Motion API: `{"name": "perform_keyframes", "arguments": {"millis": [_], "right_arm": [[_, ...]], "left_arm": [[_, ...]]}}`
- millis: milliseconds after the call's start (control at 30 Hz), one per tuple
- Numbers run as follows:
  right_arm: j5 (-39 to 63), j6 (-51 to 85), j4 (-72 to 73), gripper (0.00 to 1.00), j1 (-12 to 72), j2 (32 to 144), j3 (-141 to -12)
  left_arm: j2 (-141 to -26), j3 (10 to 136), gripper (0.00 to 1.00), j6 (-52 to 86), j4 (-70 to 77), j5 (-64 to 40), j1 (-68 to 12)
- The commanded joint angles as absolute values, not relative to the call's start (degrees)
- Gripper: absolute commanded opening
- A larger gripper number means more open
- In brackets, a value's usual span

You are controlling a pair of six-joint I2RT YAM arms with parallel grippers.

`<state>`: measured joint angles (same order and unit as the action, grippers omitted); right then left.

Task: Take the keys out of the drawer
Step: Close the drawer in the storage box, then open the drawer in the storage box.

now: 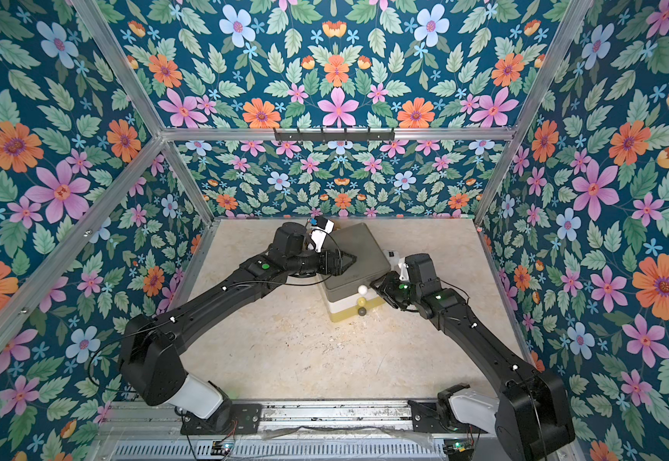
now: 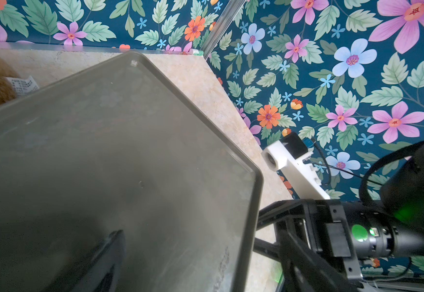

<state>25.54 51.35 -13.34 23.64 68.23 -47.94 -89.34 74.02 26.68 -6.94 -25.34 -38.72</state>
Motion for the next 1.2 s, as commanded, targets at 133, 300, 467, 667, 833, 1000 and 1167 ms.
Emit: {"name": "perform_keyframes", "arguments": {"millis": [133, 300, 467, 667, 833, 1000, 1167], "right_arm": [[25.66, 53.46, -7.59, 0.41, 23.78, 67.22, -47.13], [25.35, 54.62, -5.93, 0.47, 23.78, 64.77, -45.42], [24.71, 54.80, -7.79, 0.54, 23.81, 62.06, -43.94], [23.69, 55.28, -10.46, 0.54, 23.78, 56.62, -40.73], [25.39, 55.20, -10.09, 0.54, 23.80, 53.15, -36.14], [31.38, 56.30, -2.19, 0.56, 23.74, 53.85, -29.75], [35.46, 60.31, 11.98, 0.61, 23.76, 56.55, -25.33]], "left_arm": [[-88.82, 72.78, 0.99, 27.77, -11.40, -25.22, -38.67], [-88.02, 71.98, 0.99, 28.38, -10.44, -24.96, -38.67], [-86.72, 70.82, 1.00, 29.64, -8.46, -24.28, -38.63], [-85.04, 70.02, 0.99, 30.23, -6.76, -22.46, -38.67], [-83.59, 69.21, 0.99, 31.35, -5.17, -21.86, -38.76], [-82.11, 67.87, 0.99, 31.98, -4.13, -21.89, -38.76], [-82.04, 67.74, 0.99, 32.34, -4.04, -22.30, -38.92]]}}
